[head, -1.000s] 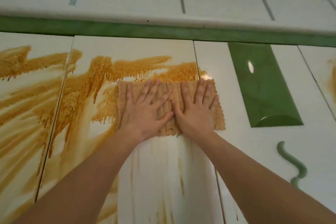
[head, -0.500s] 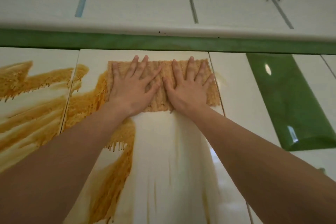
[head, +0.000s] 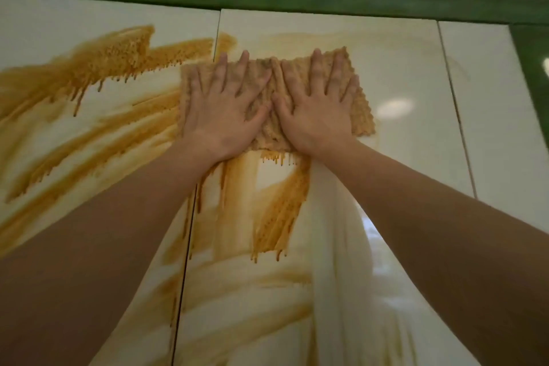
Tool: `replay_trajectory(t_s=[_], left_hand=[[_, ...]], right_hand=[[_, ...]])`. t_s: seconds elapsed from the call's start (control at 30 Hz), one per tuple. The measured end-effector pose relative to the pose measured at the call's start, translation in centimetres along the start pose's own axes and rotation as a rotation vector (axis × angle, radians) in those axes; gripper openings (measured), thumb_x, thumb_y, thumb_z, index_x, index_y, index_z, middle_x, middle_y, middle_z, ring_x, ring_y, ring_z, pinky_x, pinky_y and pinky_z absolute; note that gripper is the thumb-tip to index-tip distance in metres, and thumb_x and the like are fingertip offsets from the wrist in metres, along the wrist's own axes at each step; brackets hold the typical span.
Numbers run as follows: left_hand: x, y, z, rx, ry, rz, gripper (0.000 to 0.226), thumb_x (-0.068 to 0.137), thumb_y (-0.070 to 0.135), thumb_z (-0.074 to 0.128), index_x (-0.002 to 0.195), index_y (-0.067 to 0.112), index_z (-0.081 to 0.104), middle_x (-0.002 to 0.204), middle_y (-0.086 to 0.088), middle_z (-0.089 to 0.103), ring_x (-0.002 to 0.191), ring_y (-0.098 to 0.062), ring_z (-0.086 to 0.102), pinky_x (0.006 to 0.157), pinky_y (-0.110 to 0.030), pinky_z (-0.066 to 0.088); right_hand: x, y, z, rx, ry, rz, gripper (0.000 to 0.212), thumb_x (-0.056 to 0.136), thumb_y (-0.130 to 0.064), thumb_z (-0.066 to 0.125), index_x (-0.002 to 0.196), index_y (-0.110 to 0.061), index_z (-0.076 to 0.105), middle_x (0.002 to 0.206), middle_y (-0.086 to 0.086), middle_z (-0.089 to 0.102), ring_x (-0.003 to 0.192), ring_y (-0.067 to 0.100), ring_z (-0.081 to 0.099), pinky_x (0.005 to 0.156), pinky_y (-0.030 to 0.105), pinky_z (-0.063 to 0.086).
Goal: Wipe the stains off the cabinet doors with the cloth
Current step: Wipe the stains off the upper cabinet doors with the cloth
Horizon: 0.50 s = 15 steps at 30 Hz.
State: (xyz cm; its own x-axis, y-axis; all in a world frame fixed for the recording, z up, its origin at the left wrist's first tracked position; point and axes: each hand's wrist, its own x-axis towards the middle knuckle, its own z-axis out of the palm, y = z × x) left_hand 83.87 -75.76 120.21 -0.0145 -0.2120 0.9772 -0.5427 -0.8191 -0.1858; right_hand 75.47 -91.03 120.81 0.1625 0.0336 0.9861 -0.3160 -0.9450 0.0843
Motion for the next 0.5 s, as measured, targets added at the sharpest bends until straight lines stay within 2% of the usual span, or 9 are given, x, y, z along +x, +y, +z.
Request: replay_trajectory(t_s=[0.27, 0.5], left_hand=[[-9.2, -0.4, 0.4, -0.009, -0.02, 0.061, 0.065, 0.1, 0.065, 0.007, 0.16, 0.043, -0.002, 0.171, 0.002, -0.008, 0.157, -0.03, -0.01, 0.121, -0.066, -0.002], [-17.8, 0.5, 0.9, -0.005, -0.069, 0.085, 0.065, 0.102, 0.06, 0.016, 0.162, 0.036, 0.006, 0.172, -0.004, -0.002, 0.157, -0.035, -0.004, 0.119, -0.07, 0.004]], right_hand=[[-8.9, -2.5, 2.0, -0.015, 0.038, -0.039, 0.063, 0.103, -0.059, 0.018, 0.163, -0.041, 0.007, 0.173, 0.01, -0.005, 0.157, 0.041, -0.011, 0.122, 0.067, -0.004], [-17.4, -4.0, 2.4, -0.041, -0.029, -0.088, 0.063, 0.106, -0.053, 0.022, 0.164, -0.031, 0.013, 0.173, 0.009, 0.0, 0.158, 0.037, -0.005, 0.123, 0.065, 0.004]])
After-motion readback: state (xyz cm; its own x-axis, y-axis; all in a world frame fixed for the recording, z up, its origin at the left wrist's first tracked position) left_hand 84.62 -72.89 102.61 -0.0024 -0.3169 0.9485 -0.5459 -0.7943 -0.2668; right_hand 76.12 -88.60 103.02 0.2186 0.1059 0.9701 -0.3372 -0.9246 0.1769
